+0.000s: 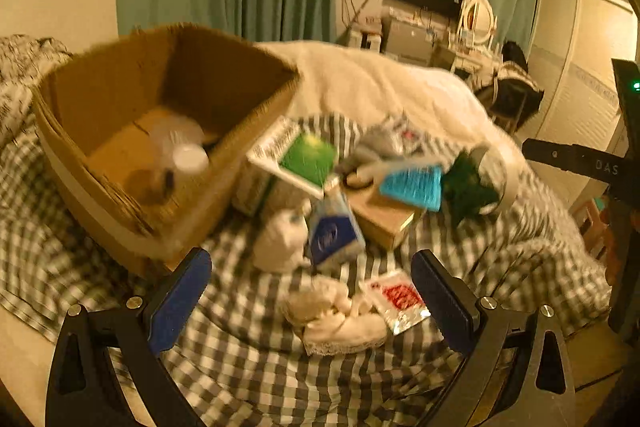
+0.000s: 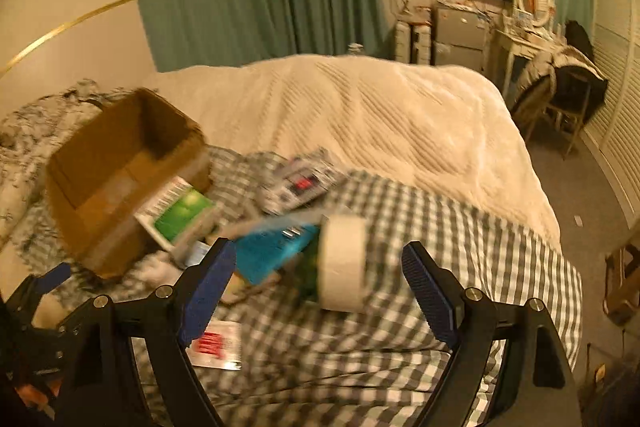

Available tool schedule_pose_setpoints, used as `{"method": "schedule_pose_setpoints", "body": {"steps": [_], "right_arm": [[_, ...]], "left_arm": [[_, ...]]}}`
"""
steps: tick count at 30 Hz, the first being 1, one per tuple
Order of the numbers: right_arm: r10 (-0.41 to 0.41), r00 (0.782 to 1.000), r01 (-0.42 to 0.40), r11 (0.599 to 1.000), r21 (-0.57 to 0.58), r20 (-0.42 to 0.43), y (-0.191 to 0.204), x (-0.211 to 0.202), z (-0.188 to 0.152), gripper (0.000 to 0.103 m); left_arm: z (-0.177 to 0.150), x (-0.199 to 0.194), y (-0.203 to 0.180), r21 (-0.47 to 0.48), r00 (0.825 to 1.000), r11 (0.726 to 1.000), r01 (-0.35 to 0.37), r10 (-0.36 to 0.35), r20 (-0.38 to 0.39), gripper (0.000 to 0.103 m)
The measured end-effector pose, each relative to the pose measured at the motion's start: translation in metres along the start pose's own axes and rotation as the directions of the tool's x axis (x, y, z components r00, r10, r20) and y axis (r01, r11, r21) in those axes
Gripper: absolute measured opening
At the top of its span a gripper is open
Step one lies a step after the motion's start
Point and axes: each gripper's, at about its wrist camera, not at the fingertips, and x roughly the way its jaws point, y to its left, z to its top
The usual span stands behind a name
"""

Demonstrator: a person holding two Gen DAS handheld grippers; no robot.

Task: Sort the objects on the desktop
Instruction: 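Grasp the white lace cloth with the left tool while the right tool grasps the white tape roll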

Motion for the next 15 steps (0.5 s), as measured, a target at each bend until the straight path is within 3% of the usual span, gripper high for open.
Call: {"method": "schedule_pose_setpoints", "body": {"steps": [4,9,11,13,15], "right_arm": [[0.019,0.997,-0.018,1.000,0.018,-0.081,-0.013,0.031,-0.010,0.077],[0.016,0.998,-0.016,1.000,-0.003,-0.057,-0.014,0.042,-0.001,0.077],[0.000,0.997,-0.001,1.000,-0.013,-0.073,-0.009,0.049,-0.001,0.067],[-0.015,0.996,0.013,1.000,-0.026,-0.092,-0.009,0.053,-0.003,0.047],[-0.027,0.995,0.025,0.999,-0.026,-0.101,-0.009,0.055,-0.004,0.040]], "left_arm": [[-0.017,0.028,-0.003,0.039,0.999,0.999,-0.009,0.011,-0.036,0.102],[-0.029,0.057,-0.001,0.049,0.996,0.999,-0.010,0.014,-0.092,0.102],[-0.032,0.064,-0.001,0.053,0.994,0.999,-0.002,0.008,-0.111,0.102],[-0.035,0.067,0.000,0.052,0.993,0.999,0.007,-0.001,-0.117,0.102],[-0.037,0.068,0.000,0.053,0.992,0.998,0.023,-0.016,-0.122,0.102]]}}
